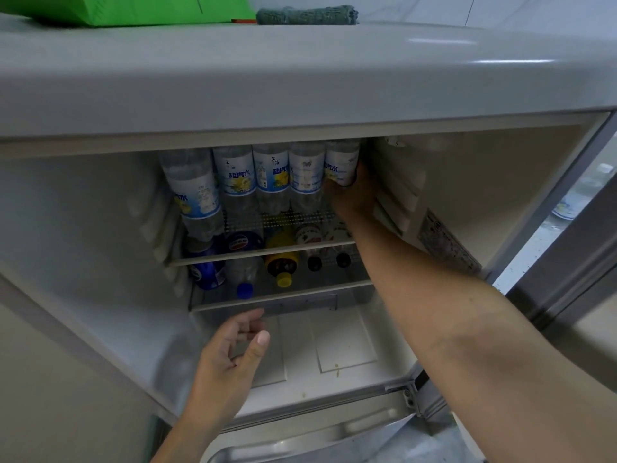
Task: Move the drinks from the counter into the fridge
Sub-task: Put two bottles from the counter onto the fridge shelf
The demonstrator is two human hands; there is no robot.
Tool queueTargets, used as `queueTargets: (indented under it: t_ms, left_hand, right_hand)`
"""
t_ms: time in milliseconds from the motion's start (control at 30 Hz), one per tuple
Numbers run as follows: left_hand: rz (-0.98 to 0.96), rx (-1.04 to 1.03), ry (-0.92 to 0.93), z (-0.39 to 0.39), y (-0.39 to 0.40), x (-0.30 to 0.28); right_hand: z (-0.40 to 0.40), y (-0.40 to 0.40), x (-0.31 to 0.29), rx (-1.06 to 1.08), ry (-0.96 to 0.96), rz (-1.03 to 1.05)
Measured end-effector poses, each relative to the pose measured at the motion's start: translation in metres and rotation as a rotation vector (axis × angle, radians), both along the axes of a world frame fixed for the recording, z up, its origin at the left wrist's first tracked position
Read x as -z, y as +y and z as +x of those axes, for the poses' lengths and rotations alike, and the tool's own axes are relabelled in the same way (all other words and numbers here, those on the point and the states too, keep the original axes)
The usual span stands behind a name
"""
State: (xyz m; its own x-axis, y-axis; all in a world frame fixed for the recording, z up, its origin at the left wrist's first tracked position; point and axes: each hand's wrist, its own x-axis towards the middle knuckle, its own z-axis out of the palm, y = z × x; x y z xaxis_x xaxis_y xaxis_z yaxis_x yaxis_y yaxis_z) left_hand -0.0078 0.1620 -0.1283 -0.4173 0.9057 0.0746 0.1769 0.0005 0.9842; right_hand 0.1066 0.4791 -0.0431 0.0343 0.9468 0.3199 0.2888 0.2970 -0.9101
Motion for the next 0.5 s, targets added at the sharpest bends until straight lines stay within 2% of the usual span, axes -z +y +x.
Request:
queueTargets:
  t_ms: [267, 500]
  left_hand:
    - [-0.010, -0.036, -0.007, -0.003, -0.013, 0.005]
    - [0.015, -0.027, -0.026, 0.004, -0.008, 0.003]
  right_hand:
    - [0.000, -0.002, 0.007, 0.037, 0.039, -0.026]
    - [0.007, -0.006, 0.011, 0.047, -0.002, -0.022]
